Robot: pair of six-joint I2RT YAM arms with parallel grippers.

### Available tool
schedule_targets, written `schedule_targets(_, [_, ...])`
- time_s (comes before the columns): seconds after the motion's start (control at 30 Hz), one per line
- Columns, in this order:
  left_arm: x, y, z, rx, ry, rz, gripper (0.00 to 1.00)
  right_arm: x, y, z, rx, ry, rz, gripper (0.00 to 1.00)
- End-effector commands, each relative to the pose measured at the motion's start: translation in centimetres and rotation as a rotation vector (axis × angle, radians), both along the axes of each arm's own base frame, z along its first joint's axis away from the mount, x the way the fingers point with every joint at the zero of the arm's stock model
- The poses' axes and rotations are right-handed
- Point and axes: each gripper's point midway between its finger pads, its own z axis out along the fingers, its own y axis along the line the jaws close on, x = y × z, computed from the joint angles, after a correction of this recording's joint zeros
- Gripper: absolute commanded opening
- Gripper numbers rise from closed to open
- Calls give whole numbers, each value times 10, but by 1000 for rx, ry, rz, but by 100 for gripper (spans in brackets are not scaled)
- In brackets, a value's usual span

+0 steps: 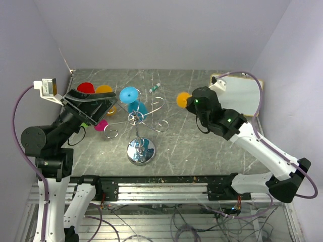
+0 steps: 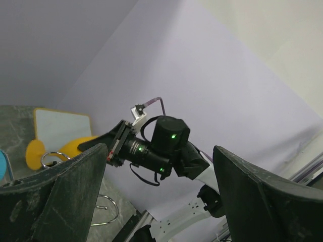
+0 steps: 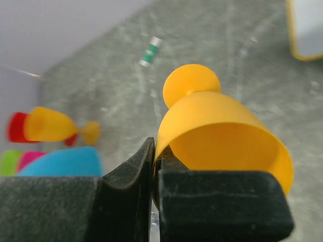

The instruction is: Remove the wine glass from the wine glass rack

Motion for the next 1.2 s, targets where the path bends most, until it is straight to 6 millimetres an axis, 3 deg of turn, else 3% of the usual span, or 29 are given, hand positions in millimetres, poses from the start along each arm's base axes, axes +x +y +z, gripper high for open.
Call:
schedule_targets(0.0, [-6,2,6,27,-26,29,95,-6,-39,-44,-72,156,-109,0])
schedule_targets(0.3, [-3,2,2,20,-12,29,95,3,-48,-129,-280,690,-106,0])
schedule_targets(0.43, [-4,3,3,28,-11,37,95,6,-48,-158,-325,821,-72,0])
schedule_targets(0.63, [-6,3,5,54,-16,51,95,15,-48,-180,-282,807,-68,0])
schedule_targets(0.8, [-4,3,4,54,-14,51,95,19,-60,-186,-297,822,-117,0])
schedule_targets(0.93, [-2,2,4,49,-12,42,95,20,-63,-186,-293,818,-126,12])
schedule_targets(1.17, [0,2,2,53,-7,44,95,25,-67,-163,-282,751,-137,61])
